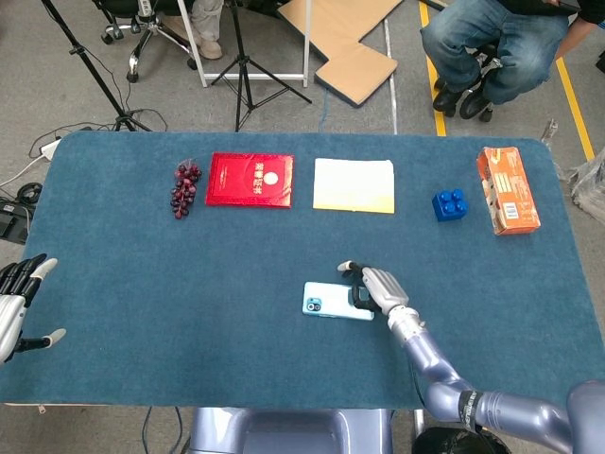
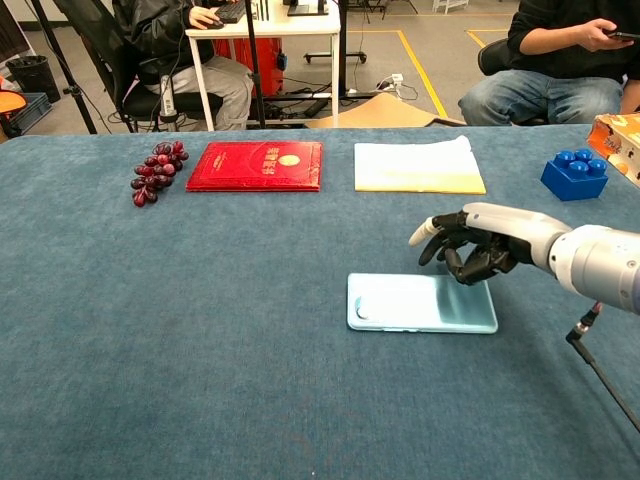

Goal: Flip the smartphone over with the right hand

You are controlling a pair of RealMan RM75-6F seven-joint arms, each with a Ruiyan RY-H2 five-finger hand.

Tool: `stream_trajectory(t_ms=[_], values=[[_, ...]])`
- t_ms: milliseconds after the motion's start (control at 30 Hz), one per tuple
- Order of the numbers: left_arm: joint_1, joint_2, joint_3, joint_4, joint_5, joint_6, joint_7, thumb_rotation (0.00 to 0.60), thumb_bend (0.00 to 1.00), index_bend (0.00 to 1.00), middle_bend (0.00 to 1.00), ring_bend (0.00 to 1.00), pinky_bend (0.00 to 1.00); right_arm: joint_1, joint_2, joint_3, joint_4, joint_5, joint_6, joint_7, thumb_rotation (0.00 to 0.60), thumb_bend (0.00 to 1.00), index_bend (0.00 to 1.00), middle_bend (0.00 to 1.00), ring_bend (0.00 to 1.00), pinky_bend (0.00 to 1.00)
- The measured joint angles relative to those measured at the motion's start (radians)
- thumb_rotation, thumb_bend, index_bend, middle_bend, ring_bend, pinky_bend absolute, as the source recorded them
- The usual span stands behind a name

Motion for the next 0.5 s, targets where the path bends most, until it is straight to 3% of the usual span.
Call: stream_trajectory(t_ms=[200, 267, 367, 433, 500], values=[[0.001, 0.002, 0.0, -0.001, 0.003, 0.004, -0.005, 0.6, 0.0, 0.0, 0.0, 0.0, 0.0, -0.02, -0.006, -0.012, 0.024, -0.177, 0.129, 0.005, 0.6, 0.7, 0.25, 0.28, 0.18, 0.3], [0.003, 0.004, 0.001, -0.002, 0.007, 0.008, -0.01, 0.6, 0.0, 0.0, 0.0, 0.0, 0.0, -0.029, 0.0, -0.02, 0.029, -0.252, 0.18, 0.011, 0.6, 0.64, 0.25, 0.27, 0.17, 0.27], [0.005, 0.007, 0.002, -0.002, 0.014, 0.015, -0.018, 0.6, 0.0, 0.0, 0.0, 0.0, 0.0, -0.047, 0.021, -0.04, 0.032, -0.384, 0.276, 0.024, 0.6, 0.35, 0.22, 0.23, 0.11, 0.15], [0.007, 0.009, 0.003, -0.002, 0.02, 0.021, -0.024, 0.6, 0.0, 0.0, 0.0, 0.0, 0.0, -0.064, 0.047, -0.055, 0.028, -0.466, 0.349, 0.031, 0.6, 0.08, 0.17, 0.15, 0.03, 0.03], [0.009, 0.011, 0.003, -0.001, 0.026, 0.028, -0.031, 0.6, 0.0, 0.0, 0.0, 0.0, 0.0, -0.087, 0.088, -0.075, 0.017, -0.529, 0.419, 0.031, 0.6, 0.0, 0.12, 0.09, 0.0, 0.0]])
